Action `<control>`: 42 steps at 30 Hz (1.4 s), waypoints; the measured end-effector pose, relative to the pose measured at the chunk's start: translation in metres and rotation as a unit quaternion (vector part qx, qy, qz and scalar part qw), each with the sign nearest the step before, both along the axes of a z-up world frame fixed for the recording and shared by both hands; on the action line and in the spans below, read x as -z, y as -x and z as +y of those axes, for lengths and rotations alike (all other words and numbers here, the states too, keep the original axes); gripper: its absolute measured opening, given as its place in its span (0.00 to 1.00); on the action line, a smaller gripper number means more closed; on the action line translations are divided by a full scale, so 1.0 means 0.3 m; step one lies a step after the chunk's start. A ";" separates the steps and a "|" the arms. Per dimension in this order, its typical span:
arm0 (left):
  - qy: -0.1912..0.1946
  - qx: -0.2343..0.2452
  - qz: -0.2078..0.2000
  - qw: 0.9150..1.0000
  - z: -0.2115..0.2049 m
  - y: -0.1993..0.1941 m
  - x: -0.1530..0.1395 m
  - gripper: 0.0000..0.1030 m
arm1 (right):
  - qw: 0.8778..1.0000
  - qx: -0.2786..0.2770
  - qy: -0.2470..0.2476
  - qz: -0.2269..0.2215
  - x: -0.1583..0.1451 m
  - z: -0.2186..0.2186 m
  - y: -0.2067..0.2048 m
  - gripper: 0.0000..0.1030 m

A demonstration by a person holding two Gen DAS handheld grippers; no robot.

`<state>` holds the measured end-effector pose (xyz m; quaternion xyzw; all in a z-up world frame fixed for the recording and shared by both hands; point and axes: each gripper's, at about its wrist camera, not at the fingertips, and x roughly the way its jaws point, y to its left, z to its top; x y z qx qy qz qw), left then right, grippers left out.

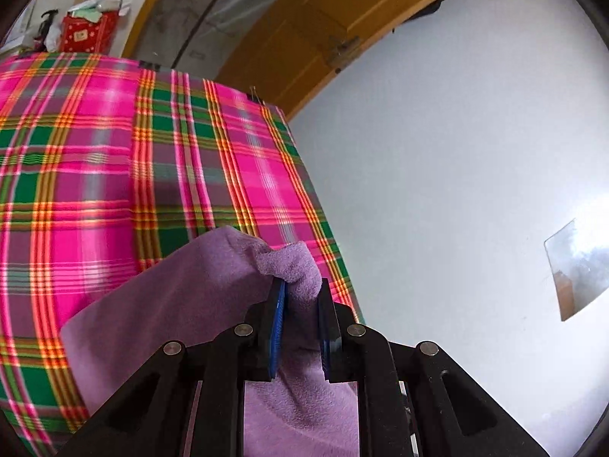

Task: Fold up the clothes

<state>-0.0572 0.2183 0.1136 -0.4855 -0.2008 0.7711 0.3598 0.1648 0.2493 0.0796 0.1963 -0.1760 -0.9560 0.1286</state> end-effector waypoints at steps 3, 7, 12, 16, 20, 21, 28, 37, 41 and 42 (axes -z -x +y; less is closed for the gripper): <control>0.003 0.007 -0.015 1.000 0.045 0.019 0.034 0.15 | 1.000 0.020 0.003 -0.019 0.035 0.040 0.008 0.14; 0.009 0.016 -0.034 0.999 0.108 0.037 0.083 0.15 | 0.999 0.039 0.001 -0.037 0.067 0.078 0.017 0.14; 0.024 0.022 -0.046 0.998 0.163 0.063 0.141 0.16 | 0.997 0.055 0.002 -0.060 0.108 0.110 0.029 0.14; 0.041 0.025 -0.040 0.998 0.192 0.064 0.170 0.16 | 0.995 0.063 0.015 -0.079 0.141 0.137 0.037 0.14; 0.040 0.028 -0.047 0.998 0.211 0.078 0.196 0.16 | 0.992 0.075 0.019 -0.095 0.169 0.159 0.040 0.14; 0.037 0.027 -0.051 0.998 0.213 0.088 0.204 0.16 | 0.992 0.078 0.019 -0.100 0.175 0.163 0.041 0.14; 0.016 0.034 -0.057 0.998 0.202 0.103 0.235 0.17 | 0.988 0.096 0.018 -0.123 0.215 0.184 0.051 0.15; 0.030 0.043 0.014 0.999 0.106 0.040 0.127 0.22 | 0.984 0.112 0.014 -0.139 0.232 0.197 0.032 0.15; 0.040 0.036 0.023 0.998 0.038 -0.008 0.118 0.22 | 0.982 0.122 0.017 -0.144 0.240 0.211 0.018 0.16; 0.042 0.035 0.024 0.998 0.018 -0.021 0.120 0.22 | 0.981 0.128 0.019 -0.145 0.244 0.219 0.014 0.16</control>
